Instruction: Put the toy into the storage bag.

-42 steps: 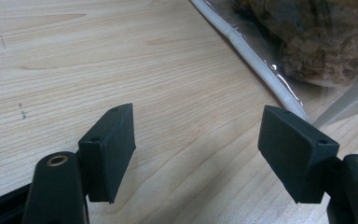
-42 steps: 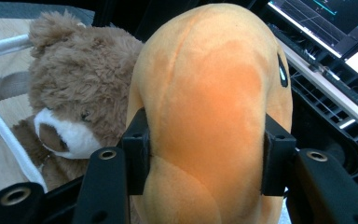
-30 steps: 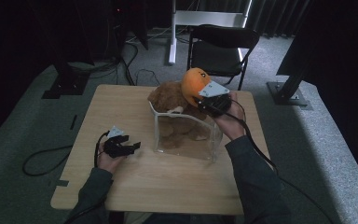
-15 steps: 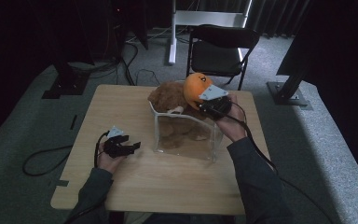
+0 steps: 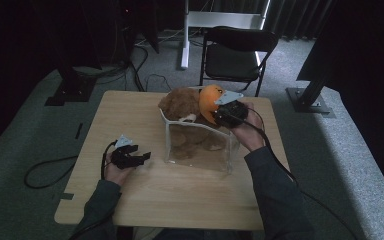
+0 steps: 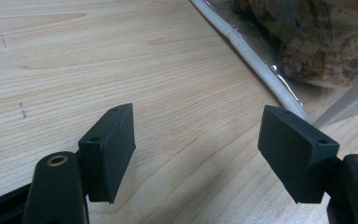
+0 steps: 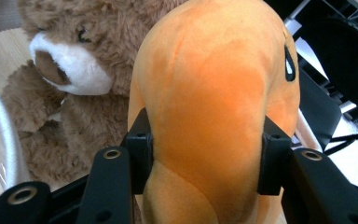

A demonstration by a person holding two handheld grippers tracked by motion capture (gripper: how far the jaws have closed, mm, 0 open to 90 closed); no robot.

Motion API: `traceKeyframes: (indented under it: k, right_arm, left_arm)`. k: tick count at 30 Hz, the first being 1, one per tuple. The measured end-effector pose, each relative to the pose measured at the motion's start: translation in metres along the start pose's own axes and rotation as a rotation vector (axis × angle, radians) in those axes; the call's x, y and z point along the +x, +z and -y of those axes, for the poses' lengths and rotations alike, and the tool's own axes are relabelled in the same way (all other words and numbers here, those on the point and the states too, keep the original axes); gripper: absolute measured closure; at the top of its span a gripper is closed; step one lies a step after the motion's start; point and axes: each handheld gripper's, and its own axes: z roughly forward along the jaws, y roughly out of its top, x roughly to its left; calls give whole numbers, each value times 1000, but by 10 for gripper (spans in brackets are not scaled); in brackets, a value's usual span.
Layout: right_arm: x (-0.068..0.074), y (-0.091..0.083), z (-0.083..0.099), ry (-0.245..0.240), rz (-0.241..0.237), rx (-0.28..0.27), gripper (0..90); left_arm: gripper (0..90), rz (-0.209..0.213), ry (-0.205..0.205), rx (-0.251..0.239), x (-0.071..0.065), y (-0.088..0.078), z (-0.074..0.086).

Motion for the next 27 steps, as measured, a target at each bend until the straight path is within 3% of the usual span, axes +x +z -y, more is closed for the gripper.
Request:
traceKeyframes:
  k: [8, 15, 20, 27]
  right_arm:
    - [-4, 6, 0, 29, -45, 80, 524]
    - [-7, 10, 0, 48, -81, 112, 521]
    - [-8, 9, -1, 47, -96, 92, 377]
    - [-2, 5, -5, 8, -58, 71, 252]
  left_arm:
    - [280, 1, 0, 1, 0, 0, 0]
    - [280, 1, 0, 1, 0, 0, 0]
    - [280, 2, -1, 2, 0, 0, 0]
    - [280, 2, -1, 3, 0, 0, 0]
